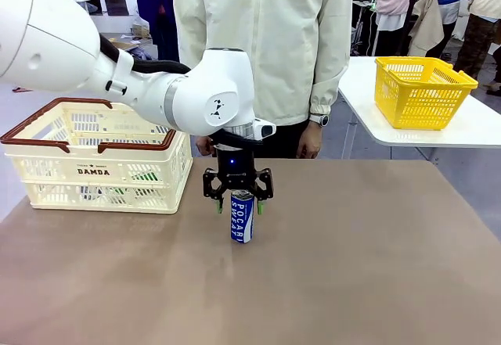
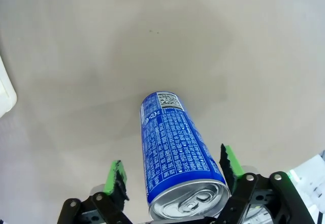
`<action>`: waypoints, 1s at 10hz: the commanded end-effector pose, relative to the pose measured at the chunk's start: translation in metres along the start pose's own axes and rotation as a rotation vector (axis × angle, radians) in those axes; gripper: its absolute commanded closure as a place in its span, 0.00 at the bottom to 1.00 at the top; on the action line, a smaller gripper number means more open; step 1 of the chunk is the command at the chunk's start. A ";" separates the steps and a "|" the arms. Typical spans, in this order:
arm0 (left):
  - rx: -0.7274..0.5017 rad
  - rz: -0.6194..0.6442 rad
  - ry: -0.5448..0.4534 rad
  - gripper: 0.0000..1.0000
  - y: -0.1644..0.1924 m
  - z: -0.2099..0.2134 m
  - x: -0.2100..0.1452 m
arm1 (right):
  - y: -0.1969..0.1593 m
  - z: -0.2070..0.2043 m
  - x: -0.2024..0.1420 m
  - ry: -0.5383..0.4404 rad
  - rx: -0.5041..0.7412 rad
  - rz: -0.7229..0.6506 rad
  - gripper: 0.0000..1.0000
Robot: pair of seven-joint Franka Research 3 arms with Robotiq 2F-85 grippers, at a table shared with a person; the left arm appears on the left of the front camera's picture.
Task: Place the drinks into the Shopping basket.
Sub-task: Pick up one drink and place it into the Shopping basket.
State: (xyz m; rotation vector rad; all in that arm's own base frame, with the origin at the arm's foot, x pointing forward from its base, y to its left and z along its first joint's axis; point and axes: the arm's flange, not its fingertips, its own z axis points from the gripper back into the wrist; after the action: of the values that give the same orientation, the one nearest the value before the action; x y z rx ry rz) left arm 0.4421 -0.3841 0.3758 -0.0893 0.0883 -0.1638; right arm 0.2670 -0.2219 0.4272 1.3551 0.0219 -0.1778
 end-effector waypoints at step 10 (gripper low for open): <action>0.053 -0.160 -0.041 1.00 0.031 0.097 -0.027 | 0.002 0.001 -0.002 0.001 0.002 -0.011 0.00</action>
State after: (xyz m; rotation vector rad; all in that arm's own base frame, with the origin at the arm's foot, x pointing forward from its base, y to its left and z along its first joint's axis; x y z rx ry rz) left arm 0.4358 -0.3686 0.4337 -0.0483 0.0409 -0.2500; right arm 0.2670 -0.2219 0.4271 1.3553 0.0223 -0.1778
